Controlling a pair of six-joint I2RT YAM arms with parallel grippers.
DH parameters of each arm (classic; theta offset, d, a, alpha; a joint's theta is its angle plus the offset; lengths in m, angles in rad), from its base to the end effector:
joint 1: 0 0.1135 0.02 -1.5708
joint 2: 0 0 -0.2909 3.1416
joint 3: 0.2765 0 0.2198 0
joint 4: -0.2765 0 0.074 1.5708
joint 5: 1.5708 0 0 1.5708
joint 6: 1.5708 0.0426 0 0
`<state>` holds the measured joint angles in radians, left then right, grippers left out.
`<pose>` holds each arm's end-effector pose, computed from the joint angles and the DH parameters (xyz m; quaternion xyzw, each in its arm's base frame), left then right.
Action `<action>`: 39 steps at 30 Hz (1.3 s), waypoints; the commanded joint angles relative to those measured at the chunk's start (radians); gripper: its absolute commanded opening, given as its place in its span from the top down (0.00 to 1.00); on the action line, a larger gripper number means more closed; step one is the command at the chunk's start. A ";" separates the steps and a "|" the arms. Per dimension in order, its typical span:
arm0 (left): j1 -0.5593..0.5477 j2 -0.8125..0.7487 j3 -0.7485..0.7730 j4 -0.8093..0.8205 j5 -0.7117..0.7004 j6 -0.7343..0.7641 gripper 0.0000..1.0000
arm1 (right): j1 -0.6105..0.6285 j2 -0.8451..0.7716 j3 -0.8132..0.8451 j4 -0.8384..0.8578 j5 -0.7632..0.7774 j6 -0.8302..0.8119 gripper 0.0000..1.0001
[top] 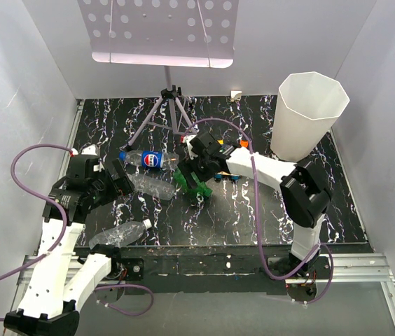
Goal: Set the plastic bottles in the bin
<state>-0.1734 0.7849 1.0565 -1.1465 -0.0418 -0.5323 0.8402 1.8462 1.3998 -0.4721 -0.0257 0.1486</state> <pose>0.0757 -0.0115 0.3442 -0.1748 0.9235 -0.0994 0.3267 0.2571 0.2886 0.2636 -0.3249 0.8897 0.1627 0.2762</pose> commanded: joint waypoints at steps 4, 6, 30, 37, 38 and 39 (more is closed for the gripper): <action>-0.003 0.005 -0.020 -0.001 -0.004 0.009 0.01 | 0.007 0.047 0.038 0.006 -0.045 -0.026 0.07; -0.002 0.005 -0.026 0.002 -0.004 0.009 0.01 | 0.008 0.048 0.028 0.018 -0.052 -0.018 0.08; -0.003 0.013 0.003 0.011 0.000 0.015 0.01 | 0.031 0.122 0.038 0.049 0.021 0.057 0.13; -0.003 0.013 -0.003 0.002 -0.039 0.014 0.00 | 0.033 -0.008 -0.024 0.056 0.053 0.080 0.33; -0.003 0.010 -0.001 0.001 -0.047 0.017 0.01 | 0.033 -0.040 -0.039 0.059 0.050 0.085 0.35; -0.003 0.010 -0.001 -0.001 -0.053 0.021 0.01 | 0.033 -0.070 -0.057 0.062 0.046 0.089 0.39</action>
<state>-0.1734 0.8078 1.0325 -1.1442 -0.0513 -0.5266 0.8661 1.9335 1.3815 -0.4400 0.0170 0.2134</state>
